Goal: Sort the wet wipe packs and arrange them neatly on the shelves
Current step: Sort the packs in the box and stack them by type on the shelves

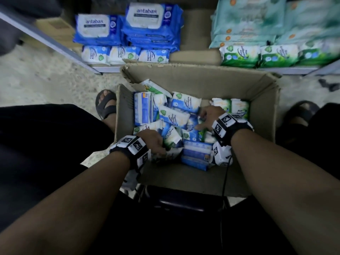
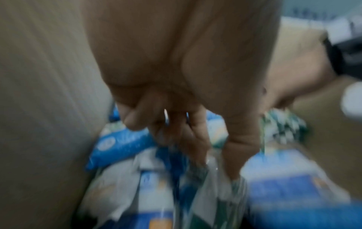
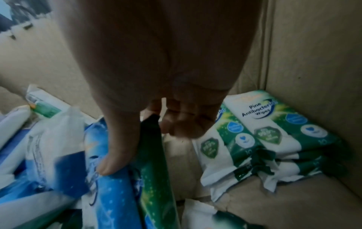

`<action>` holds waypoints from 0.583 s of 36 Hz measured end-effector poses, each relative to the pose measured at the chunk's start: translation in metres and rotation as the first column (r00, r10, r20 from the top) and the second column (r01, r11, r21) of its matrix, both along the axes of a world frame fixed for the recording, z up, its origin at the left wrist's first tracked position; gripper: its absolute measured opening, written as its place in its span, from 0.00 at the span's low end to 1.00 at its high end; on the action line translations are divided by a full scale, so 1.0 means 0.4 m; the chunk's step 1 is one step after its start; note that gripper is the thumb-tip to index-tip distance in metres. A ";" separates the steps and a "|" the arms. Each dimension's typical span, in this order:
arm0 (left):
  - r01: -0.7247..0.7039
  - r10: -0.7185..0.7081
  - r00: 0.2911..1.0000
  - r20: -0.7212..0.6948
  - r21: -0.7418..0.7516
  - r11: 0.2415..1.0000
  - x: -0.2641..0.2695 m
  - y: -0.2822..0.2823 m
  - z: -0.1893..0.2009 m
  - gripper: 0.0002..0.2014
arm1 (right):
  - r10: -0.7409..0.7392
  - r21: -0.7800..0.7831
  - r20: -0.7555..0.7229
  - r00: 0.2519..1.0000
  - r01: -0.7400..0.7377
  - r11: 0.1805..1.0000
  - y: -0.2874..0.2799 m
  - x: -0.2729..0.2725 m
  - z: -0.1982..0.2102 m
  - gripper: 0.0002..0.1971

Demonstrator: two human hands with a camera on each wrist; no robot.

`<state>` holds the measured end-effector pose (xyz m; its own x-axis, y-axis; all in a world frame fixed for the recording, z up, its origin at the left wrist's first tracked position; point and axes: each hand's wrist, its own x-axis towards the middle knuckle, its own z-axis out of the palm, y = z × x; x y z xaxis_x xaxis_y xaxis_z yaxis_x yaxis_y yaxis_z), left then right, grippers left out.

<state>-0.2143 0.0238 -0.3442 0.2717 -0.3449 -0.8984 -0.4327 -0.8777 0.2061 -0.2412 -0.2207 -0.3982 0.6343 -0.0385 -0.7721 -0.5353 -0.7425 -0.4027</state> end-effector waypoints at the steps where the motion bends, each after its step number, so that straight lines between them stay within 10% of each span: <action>1: -0.045 0.045 0.999 -0.006 -0.027 0.999 0.002 0.002 0.010 0.17 | -0.014 0.010 0.014 1.000 0.014 1.000 0.005 -0.005 0.009 0.28; 13: -0.421 0.458 0.876 0.148 -0.229 0.878 0.027 0.004 0.146 0.12 | -0.228 0.017 0.156 0.961 0.228 0.974 0.002 -0.087 0.123 0.19; 21: -0.554 0.672 0.737 0.066 -0.510 0.658 0.000 -0.070 0.236 0.15 | -0.587 0.174 0.224 0.778 0.560 0.810 -0.046 -0.145 0.218 0.12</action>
